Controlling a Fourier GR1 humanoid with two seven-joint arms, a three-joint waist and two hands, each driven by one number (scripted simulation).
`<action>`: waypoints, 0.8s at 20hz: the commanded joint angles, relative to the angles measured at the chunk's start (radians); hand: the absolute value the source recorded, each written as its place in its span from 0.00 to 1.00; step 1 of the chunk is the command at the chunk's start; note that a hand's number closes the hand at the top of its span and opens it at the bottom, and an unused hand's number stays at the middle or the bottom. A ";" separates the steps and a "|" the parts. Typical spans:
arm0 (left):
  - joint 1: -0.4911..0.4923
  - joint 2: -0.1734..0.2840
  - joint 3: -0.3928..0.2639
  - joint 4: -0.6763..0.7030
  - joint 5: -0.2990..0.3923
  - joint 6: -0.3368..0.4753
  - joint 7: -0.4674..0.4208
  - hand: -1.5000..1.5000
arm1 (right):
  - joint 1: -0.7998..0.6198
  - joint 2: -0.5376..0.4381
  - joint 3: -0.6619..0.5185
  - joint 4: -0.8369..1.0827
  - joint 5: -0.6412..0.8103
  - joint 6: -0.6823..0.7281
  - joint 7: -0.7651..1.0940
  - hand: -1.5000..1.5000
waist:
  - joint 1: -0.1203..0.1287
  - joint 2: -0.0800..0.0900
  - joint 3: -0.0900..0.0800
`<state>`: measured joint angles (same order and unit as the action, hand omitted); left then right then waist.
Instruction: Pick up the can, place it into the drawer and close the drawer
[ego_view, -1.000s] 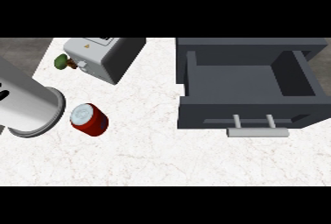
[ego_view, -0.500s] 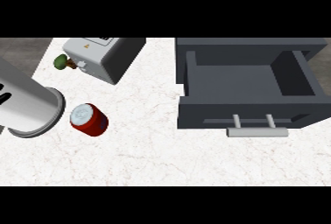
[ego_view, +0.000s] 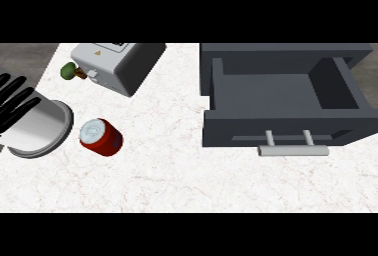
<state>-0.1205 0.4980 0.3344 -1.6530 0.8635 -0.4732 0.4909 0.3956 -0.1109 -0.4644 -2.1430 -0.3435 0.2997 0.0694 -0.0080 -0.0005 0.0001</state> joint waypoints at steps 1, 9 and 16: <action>-0.063 -0.035 -0.032 0.072 -0.049 0.012 -0.003 0.00 | -0.005 0.000 -0.030 -0.006 -0.028 0.021 0.037 0.00 | 0.000 0.000 0.000; -0.027 -0.162 -0.109 0.145 -0.285 -0.021 -0.164 0.00 | 0.070 0.010 -0.113 -0.077 -0.110 0.084 0.066 0.00 | -0.004 0.000 0.000; -0.054 -0.195 -0.119 0.263 -0.426 -0.016 -0.280 0.00 | 0.044 0.000 -0.197 0.056 -0.118 0.173 -0.017 0.00 | -0.002 0.000 0.000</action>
<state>-0.1696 0.3404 0.2389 -1.4443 0.5278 -0.4985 0.2811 0.4266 -0.1077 -0.6050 -2.1550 -0.4399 0.4142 0.1054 -0.0088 -0.0003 -0.0004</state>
